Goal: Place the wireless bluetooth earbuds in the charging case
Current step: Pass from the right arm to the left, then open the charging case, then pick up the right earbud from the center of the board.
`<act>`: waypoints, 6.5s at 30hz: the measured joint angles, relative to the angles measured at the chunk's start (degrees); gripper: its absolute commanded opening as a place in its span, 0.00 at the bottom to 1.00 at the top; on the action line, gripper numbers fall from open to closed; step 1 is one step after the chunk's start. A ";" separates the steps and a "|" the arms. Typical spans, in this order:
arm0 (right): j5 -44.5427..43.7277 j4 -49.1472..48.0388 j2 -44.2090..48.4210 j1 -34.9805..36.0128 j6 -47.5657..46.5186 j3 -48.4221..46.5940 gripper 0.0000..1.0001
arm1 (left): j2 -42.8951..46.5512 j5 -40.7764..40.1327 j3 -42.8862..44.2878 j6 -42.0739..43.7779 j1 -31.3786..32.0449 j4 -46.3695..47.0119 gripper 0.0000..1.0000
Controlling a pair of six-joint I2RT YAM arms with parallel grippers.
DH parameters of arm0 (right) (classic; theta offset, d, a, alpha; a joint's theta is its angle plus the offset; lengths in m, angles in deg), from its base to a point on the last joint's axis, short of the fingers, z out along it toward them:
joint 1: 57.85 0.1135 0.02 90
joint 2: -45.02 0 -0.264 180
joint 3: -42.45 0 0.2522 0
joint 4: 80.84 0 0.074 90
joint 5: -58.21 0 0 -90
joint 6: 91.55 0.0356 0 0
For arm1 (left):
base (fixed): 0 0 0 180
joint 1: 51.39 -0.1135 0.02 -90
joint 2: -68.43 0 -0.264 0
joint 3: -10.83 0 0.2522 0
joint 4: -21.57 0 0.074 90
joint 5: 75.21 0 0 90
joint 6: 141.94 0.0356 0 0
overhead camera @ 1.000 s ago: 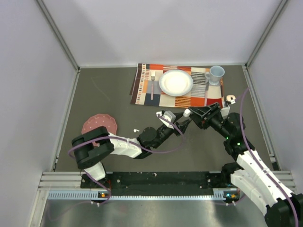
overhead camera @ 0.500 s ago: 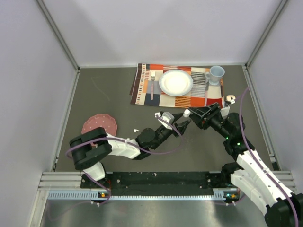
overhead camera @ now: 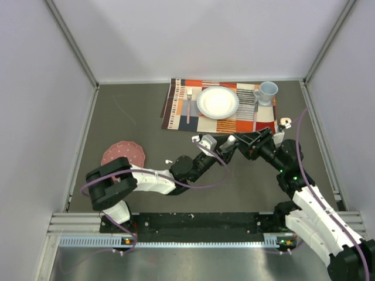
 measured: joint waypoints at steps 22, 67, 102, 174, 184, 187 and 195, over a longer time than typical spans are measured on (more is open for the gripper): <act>0.42 -0.04 -0.39 -0.02 0.02 0.02 0.35 | -5.22 -1.64 2.93 0.04 -0.13 0.57 0.41; 1.49 -0.02 -1.09 0.11 0.26 0.87 0.34 | -6.19 -3.08 1.14 -1.53 -0.09 2.49 0.27; 13.77 18.16 -4.11 0.63 -49.72 -22.64 0.88 | 31.08 38.75 -8.70 -12.26 -19.56 -23.52 0.00; -9.05 21.46 -10.54 17.51 -55.15 -27.89 0.84 | 44.35 31.50 -25.62 -10.75 -19.82 -20.17 0.00; -11.43 27.19 -17.03 11.13 -50.82 -26.51 0.84 | 66.53 24.37 -25.64 -7.48 -19.82 -39.06 0.00; -8.94 27.12 -21.42 11.34 -50.69 -26.53 0.84 | 71.04 22.40 -25.64 -5.64 -19.82 -46.23 0.00; -10.91 27.19 -34.29 19.80 -51.49 -31.56 0.73 | 77.05 17.18 -25.51 -3.43 -21.40 -58.69 0.00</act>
